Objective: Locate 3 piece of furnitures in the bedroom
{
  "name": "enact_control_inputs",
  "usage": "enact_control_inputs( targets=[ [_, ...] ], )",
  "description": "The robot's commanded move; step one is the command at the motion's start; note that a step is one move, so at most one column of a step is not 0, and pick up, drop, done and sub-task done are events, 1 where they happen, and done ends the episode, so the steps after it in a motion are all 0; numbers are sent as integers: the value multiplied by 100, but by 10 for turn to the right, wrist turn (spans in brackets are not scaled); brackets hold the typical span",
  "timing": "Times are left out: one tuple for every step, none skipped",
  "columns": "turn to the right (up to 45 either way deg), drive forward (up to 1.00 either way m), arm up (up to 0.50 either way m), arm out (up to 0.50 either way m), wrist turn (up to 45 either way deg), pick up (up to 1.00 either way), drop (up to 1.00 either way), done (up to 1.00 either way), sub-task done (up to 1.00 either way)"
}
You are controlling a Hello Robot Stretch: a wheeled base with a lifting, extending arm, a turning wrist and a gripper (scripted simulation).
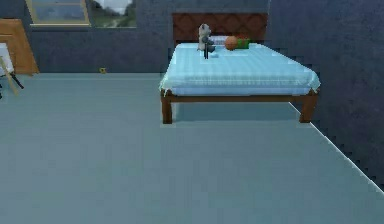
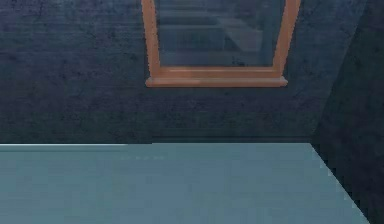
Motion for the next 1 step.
enact_control_inputs(
  targets=[
    [0,100,0,0,0,0,0,0,0]
  ],
)
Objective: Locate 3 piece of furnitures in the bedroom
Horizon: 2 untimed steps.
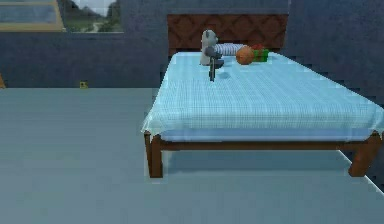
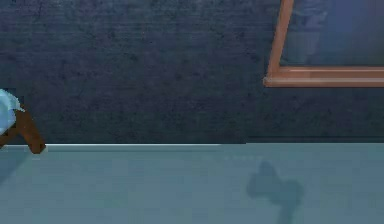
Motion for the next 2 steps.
enact_control_inputs(
  targets=[
    [60,0,0,0,0,0,0,0,0],
    [0,75,0,0,0,0,0,0,0]
  ],
)
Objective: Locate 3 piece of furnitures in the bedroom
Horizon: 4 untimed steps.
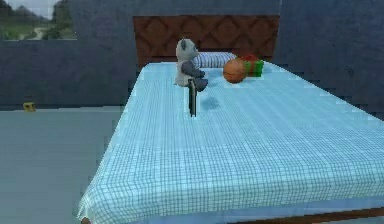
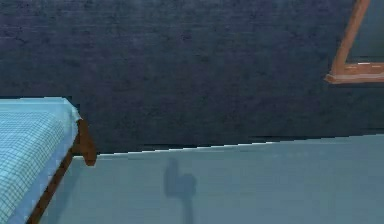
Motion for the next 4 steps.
enact_control_inputs(
  targets=[
    [0,0,0,0,0,0,0,0,100],
    [-450,0,0,0,0,0,0,0,0],
    [-450,0,0,0,0,0,0,0,0],
    [-60,0,0,0,0,0,0,0,0]
  ],
)
